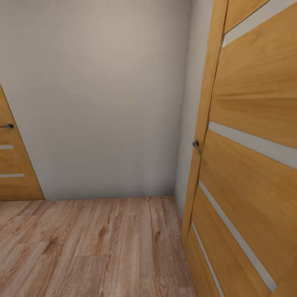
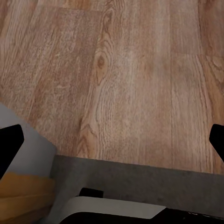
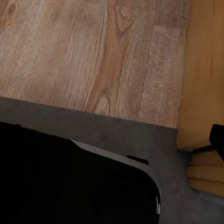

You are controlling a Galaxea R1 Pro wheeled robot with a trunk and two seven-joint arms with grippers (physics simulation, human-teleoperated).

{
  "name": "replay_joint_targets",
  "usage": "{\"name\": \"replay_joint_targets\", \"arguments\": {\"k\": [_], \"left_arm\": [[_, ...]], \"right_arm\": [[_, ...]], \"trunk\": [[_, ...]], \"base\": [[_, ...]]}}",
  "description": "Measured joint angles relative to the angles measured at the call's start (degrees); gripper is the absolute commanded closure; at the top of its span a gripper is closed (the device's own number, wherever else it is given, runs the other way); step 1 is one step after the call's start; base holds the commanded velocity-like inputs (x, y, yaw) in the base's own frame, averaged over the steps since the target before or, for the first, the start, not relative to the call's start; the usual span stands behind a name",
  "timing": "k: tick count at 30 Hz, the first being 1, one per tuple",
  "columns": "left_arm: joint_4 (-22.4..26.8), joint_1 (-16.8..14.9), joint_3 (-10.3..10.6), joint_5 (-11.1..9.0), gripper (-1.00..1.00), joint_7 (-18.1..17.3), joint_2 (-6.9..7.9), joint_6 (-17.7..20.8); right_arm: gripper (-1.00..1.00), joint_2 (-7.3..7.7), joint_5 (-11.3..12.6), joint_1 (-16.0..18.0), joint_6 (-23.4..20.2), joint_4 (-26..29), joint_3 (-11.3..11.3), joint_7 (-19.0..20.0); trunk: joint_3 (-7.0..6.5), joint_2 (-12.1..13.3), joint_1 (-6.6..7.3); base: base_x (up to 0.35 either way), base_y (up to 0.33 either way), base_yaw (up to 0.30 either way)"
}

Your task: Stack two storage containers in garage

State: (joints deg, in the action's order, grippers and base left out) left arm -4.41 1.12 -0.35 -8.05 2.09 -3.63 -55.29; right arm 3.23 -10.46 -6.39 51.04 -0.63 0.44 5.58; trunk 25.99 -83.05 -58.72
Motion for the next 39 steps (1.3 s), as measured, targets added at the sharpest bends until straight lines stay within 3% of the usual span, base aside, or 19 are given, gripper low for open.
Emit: {"name": "replay_joint_targets", "arguments": {"k": [18,27,39], "left_arm": [[-0.01,0.00,0.08,0.02,-1.00,-0.01,-0.10,0.45],[-0.01,0.03,0.08,0.00,-1.00,0.02,-0.15,0.48],[0.01,0.04,0.05,-0.01,-1.00,0.06,-0.22,0.48]], "right_arm": [[-1.00,0.00,0.00,-0.05,0.11,0.03,0.00,-0.05],[-1.00,0.00,0.00,-0.04,0.09,0.04,0.00,0.00],[-1.00,0.00,-0.01,-0.03,0.03,0.04,0.00,0.00]], "trunk": [[0.00,0.00,0.00],[0.00,0.00,0.02],[0.00,0.00,0.00]], "base": [[0.000,0.000,0.005],[0.177,-0.017,0.000],[0.019,-0.002,0.039]]}}
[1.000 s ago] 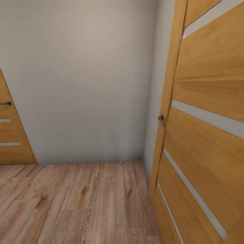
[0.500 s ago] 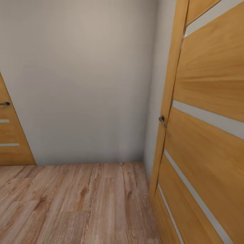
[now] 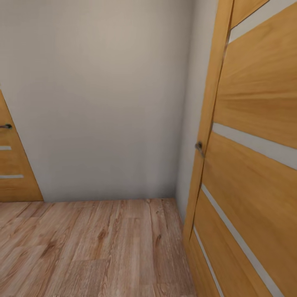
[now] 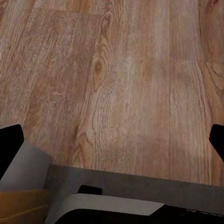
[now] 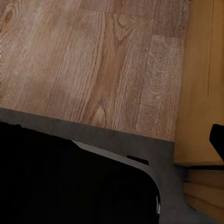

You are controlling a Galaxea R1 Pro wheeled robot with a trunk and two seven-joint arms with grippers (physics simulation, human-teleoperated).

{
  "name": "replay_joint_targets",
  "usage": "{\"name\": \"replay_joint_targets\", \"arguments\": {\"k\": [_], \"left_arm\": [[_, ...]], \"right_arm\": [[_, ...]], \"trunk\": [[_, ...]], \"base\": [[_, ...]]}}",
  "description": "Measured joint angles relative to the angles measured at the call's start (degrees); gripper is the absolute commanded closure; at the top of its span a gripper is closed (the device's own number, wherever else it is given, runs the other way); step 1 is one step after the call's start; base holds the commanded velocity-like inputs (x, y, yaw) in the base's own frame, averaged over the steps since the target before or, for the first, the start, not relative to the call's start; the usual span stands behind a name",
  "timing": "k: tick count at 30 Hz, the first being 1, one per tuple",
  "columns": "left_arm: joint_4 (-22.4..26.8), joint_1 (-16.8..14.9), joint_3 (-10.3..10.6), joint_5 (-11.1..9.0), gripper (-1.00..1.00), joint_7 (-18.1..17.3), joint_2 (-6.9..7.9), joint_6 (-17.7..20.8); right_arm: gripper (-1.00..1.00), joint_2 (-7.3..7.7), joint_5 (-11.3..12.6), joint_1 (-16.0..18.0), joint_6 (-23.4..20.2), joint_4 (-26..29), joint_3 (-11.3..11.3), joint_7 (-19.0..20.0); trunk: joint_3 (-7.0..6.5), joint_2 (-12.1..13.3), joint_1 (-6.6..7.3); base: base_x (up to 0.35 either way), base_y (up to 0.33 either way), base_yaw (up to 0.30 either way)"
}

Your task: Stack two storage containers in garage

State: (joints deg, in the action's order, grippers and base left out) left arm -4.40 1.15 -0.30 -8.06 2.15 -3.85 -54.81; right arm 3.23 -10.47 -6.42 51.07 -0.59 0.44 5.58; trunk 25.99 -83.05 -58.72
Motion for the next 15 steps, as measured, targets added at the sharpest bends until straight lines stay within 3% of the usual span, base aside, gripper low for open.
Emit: {"name": "replay_joint_targets", "arguments": {"k": [10,15], "left_arm": [[-0.01,-0.05,-0.01,0.00,-1.00,0.00,-0.05,0.00],[-0.01,-0.04,0.02,0.01,-1.00,0.00,-0.01,0.02]], "right_arm": [[-1.00,0.00,0.01,-0.01,-0.03,0.01,0.00,0.00],[-1.00,0.00,0.01,0.00,-0.01,0.03,0.00,-0.01]], "trunk": [[0.00,0.00,0.00],[0.00,0.00,0.02]], "base": [[0.002,-0.004,0.048],[0.143,-0.162,0.001]]}}
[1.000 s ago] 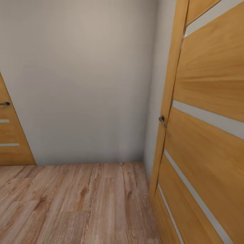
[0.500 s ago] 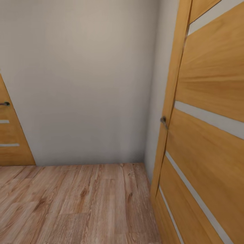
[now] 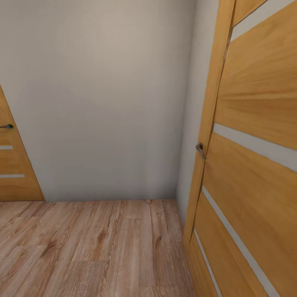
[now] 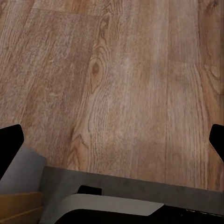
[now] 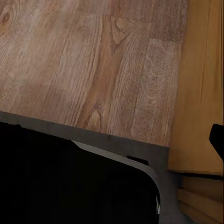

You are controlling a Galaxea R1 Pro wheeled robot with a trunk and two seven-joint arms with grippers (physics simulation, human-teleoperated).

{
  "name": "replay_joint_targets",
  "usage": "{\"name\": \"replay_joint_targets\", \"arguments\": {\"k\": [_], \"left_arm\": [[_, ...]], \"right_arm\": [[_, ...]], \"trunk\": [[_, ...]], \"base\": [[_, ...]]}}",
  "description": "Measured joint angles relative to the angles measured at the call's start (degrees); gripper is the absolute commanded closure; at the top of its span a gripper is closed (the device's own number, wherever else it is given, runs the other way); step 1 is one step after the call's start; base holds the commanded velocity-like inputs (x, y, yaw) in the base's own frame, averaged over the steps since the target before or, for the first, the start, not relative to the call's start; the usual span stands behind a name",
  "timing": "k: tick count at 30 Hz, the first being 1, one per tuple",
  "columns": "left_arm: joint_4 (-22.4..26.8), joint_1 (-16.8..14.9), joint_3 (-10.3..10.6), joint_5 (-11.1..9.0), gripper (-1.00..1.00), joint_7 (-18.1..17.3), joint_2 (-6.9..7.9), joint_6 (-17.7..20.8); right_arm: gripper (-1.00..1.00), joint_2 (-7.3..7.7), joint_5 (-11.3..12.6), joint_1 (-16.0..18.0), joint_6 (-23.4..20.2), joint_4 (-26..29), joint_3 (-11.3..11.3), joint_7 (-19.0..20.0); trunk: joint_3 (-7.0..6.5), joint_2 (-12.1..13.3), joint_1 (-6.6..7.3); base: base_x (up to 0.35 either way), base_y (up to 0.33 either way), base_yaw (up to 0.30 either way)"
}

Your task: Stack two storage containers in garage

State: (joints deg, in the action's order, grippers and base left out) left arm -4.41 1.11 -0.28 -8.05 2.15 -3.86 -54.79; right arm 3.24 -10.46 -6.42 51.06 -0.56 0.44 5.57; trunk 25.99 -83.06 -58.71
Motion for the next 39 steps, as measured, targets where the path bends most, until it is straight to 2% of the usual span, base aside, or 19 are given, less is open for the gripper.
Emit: {"name": "replay_joint_targets", "arguments": {"k": [31,39], "left_arm": [[0.00,0.01,-0.21,-0.04,-1.00,0.02,0.07,0.05],[0.00,-0.01,-0.26,-0.03,-1.00,0.02,0.10,0.06]], "right_arm": [[-1.00,0.00,-0.01,-0.02,0.06,-0.03,0.08,-0.01],[-1.00,0.00,-0.01,0.00,0.07,0.00,0.01,-0.05]], "trunk": [[0.00,0.00,-0.02],[0.00,0.00,-0.02]], "base": [[0.009,-0.010,0.000],[0.000,0.000,0.122]]}}
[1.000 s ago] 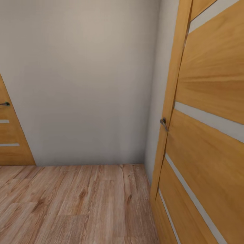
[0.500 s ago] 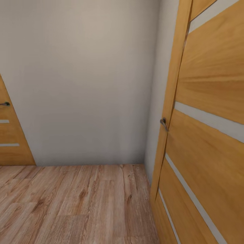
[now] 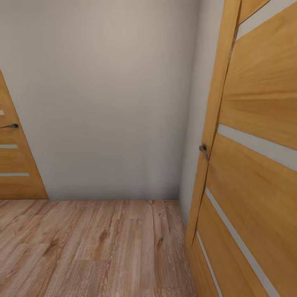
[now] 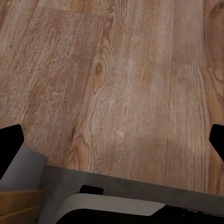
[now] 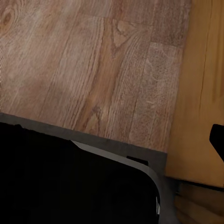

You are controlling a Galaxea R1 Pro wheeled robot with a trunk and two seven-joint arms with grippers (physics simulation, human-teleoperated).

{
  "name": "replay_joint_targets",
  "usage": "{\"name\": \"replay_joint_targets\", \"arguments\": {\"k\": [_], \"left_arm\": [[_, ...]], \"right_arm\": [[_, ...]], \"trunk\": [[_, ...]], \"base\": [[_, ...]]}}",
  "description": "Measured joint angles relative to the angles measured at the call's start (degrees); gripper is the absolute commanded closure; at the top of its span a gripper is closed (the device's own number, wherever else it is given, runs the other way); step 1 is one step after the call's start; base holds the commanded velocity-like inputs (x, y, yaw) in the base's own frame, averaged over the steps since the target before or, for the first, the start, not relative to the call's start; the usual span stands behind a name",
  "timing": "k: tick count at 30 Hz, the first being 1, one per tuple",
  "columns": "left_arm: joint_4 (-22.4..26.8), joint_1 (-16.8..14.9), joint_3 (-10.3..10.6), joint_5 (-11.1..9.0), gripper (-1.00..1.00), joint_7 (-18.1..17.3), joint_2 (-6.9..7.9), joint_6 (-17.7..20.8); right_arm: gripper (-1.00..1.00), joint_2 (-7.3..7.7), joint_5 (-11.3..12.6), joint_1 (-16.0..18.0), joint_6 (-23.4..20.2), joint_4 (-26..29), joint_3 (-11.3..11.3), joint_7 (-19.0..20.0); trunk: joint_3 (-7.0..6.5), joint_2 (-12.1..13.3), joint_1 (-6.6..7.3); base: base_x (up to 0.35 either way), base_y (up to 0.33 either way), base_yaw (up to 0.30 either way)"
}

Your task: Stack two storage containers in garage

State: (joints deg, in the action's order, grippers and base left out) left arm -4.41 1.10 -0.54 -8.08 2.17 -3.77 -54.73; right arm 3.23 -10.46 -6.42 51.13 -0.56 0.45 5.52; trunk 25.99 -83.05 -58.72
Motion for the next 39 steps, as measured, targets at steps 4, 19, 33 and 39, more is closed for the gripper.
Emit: {"name": "replay_joint_targets", "arguments": {"k": [4,19,33,39], "left_arm": [[-0.01,0.00,-0.01,0.00,-1.00,0.01,0.00,0.01],[0.07,0.05,-0.04,-0.19,-1.00,0.23,0.00,1.86],[0.08,0.03,-0.05,-0.24,-1.00,0.30,-0.02,1.77],[0.08,0.01,-0.05,-0.30,-1.00,0.30,0.00,1.72]], "right_arm": [[-1.00,0.00,0.01,-0.01,0.00,0.00,-0.01,0.00],[-1.00,0.00,0.00,-0.01,0.00,0.00,0.03,-0.01],[-1.00,0.00,0.00,-0.01,-0.07,0.00,0.02,0.02],[-1.00,0.00,0.00,-0.01,-0.02,-0.02,0.06,-0.01]], "trunk": [[0.00,0.00,0.00],[0.00,0.00,0.00],[0.00,0.00,0.00],[0.00,0.00,0.00]], "base": [[0.000,0.000,0.013],[0.112,0.000,0.001],[0.002,0.049,0.000],[0.000,0.009,0.000]]}}
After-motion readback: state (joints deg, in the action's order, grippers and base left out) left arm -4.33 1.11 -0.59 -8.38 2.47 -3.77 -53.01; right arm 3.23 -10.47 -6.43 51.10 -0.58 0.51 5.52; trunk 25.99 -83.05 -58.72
